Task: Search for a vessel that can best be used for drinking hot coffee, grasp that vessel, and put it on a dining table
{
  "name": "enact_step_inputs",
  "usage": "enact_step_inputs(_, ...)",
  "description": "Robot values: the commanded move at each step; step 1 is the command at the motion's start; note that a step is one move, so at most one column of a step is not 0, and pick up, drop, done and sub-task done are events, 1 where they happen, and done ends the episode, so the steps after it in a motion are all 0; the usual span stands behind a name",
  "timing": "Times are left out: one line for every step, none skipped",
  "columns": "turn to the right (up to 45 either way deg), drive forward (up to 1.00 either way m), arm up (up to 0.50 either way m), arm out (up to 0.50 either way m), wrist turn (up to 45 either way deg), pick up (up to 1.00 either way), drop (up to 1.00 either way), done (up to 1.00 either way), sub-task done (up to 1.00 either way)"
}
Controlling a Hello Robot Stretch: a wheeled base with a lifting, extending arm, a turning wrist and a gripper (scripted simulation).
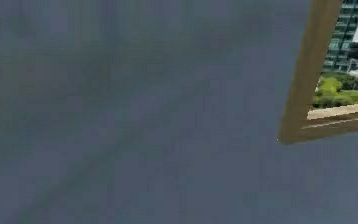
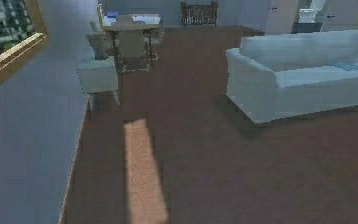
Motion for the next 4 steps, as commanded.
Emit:
enact_step_inputs(45.0, 0.0, 0.0, 0.0, 0.0, 0.0, 0.0, 0.0, 0.0)
enact_step_inputs(45.0, 0.0, 0.0, 0.0, 0.0, 0.0, 0.0, 0.0, 0.0)
enact_step_inputs(18.0, 0.0, 0.0, 0.0, 0.0, 0.0, 0.0, 0.0, 0.0)
enact_step_inputs(0.0, 0.15, 0.0, 0.0, 0.0, 0.0, 0.0, 0.0, 0.0)
